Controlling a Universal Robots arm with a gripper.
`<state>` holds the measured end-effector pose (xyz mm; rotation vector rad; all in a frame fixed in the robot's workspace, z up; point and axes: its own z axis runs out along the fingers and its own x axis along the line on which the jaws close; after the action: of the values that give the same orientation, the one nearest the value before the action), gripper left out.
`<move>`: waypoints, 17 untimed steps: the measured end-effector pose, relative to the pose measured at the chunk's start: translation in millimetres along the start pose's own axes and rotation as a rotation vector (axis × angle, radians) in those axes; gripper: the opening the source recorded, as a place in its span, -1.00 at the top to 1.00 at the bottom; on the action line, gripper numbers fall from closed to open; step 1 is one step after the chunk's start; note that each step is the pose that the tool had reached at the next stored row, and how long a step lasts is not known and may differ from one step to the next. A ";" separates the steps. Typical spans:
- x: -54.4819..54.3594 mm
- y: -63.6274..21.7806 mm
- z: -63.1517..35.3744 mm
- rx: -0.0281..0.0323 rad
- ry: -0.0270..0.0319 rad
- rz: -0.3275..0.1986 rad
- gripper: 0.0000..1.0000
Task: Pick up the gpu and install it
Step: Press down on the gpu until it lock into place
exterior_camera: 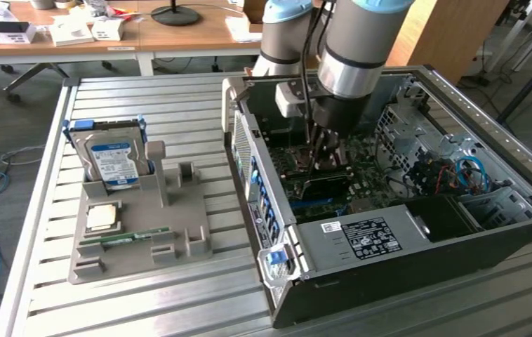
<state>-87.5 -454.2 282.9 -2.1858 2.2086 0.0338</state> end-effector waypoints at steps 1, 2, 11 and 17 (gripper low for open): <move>-0.2 -0.1 -4.4 0.0001 -0.0002 0.000 0.79; -1.0 -0.2 -20.6 0.0001 -0.0001 0.001 0.79; -1.1 -0.2 -20.6 0.0002 -0.0003 0.001 0.79; -1.1 -0.2 -20.7 0.0002 -0.0002 0.001 0.79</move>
<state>-87.5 -453.9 303.5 -2.1841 2.2099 0.0339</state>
